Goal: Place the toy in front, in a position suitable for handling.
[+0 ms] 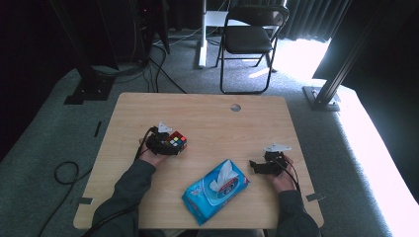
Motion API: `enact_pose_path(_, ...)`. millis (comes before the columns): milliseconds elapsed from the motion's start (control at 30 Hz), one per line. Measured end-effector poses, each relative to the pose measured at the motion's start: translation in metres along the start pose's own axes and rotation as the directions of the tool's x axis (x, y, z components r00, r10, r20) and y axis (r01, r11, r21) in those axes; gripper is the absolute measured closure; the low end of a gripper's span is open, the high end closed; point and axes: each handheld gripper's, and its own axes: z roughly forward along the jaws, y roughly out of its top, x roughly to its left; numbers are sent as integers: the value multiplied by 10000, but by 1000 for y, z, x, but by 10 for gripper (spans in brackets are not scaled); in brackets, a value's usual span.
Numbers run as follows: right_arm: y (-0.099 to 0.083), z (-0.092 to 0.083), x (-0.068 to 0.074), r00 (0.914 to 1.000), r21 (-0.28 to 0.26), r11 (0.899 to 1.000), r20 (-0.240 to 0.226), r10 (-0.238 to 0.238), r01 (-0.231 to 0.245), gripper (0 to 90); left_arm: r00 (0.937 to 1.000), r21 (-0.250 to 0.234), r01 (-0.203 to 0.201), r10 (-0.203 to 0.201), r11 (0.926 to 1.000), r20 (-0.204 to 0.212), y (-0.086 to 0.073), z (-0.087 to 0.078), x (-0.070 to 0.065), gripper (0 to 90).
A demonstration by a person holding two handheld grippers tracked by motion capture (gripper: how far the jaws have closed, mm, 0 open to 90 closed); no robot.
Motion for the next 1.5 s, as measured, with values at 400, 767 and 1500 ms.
enact_pose_path(400, 0, 0, 0, 10000, 0, 10000, 0, -1, 1, 124, 9998, 205, -55, 51, 9998, 206, 2, 4, 1, 329)
enact_pose_path(767, 0, 0, 0, 10000, -1, 10000, 1, -1, 1, 124, 9998, 50, -184, 184, 9998, 13, 3, 1, 1, 341)
enact_pose_path(1500, 0, 0, 0, 10000, 0, 10000, 0, -1, 1, 124, 9984, 14, -462, 461, 9989, 320, 19, 1, -12, 341)
